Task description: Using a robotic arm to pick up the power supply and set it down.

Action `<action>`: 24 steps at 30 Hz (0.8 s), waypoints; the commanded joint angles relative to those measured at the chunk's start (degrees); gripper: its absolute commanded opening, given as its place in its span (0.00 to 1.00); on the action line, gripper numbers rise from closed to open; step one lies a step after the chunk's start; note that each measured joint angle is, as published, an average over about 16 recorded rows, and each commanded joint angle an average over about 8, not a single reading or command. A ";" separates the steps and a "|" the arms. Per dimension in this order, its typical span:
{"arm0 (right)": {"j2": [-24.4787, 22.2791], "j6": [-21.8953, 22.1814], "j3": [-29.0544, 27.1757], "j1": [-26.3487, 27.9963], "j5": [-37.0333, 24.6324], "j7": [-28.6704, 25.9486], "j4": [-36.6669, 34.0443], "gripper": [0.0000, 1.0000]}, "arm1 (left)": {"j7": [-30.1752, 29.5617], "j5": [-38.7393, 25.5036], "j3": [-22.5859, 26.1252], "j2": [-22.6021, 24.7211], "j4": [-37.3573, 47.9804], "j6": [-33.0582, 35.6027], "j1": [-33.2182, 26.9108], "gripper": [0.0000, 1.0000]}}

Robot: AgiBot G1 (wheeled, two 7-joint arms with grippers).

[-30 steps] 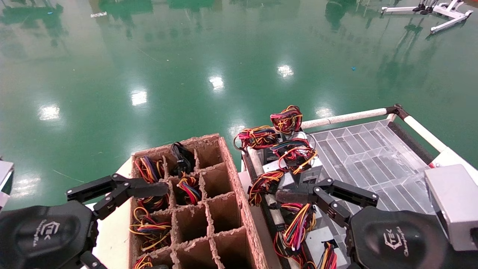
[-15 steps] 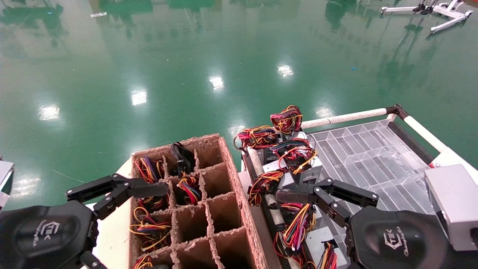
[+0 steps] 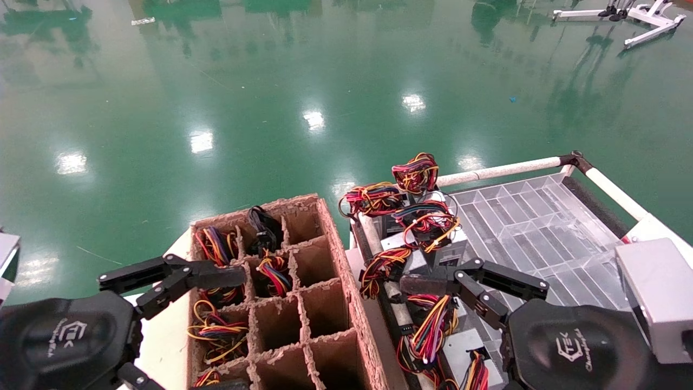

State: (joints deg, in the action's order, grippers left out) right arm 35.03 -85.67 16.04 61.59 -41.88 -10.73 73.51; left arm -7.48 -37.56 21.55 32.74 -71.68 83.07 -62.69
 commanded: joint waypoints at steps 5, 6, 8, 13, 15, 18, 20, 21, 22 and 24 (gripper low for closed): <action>0.00 0.00 0.00 0.00 0.00 0.00 0.00 1.00 | 0.00 0.00 0.00 0.00 0.00 0.00 0.00 0.00; 0.00 0.00 0.00 0.00 0.00 0.00 0.00 1.00 | 0.00 0.00 0.00 0.00 0.00 0.00 0.00 0.00; 0.00 0.00 0.00 0.00 0.00 0.00 0.00 1.00 | 0.00 0.00 0.00 0.00 0.00 0.00 0.00 0.00; 0.00 0.00 0.00 0.00 0.00 0.00 0.00 1.00 | 0.00 0.00 0.00 0.00 0.00 0.00 0.00 0.00; 0.00 0.00 0.00 0.00 0.00 0.00 0.01 1.00 | 0.00 0.00 0.00 0.00 0.00 0.00 0.00 0.00; -0.03 0.06 0.01 -0.01 -0.09 0.00 -0.02 1.00 | 0.00 0.00 0.00 0.00 0.00 0.00 0.00 0.00; -0.06 0.39 0.11 0.01 -0.53 0.01 -0.11 1.00 | 0.00 0.00 0.00 0.00 0.00 0.00 0.00 0.00; -0.02 0.74 0.21 0.05 -0.95 -0.01 -0.15 1.00 | 0.00 0.00 0.00 0.00 0.00 0.00 0.00 0.00; 0.02 1.18 0.35 0.14 -1.52 -0.04 -0.17 1.00 | 0.00 0.00 0.00 0.00 0.00 0.00 0.00 0.00; 0.21 2.40 0.78 0.49 -3.08 -0.22 -0.17 1.00 | 0.00 0.00 0.00 0.00 0.00 0.00 0.00 0.00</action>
State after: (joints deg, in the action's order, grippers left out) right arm 35.58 -82.57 17.12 62.55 -45.81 -11.23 73.49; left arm -7.47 -37.56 21.55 32.74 -71.68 83.07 -62.69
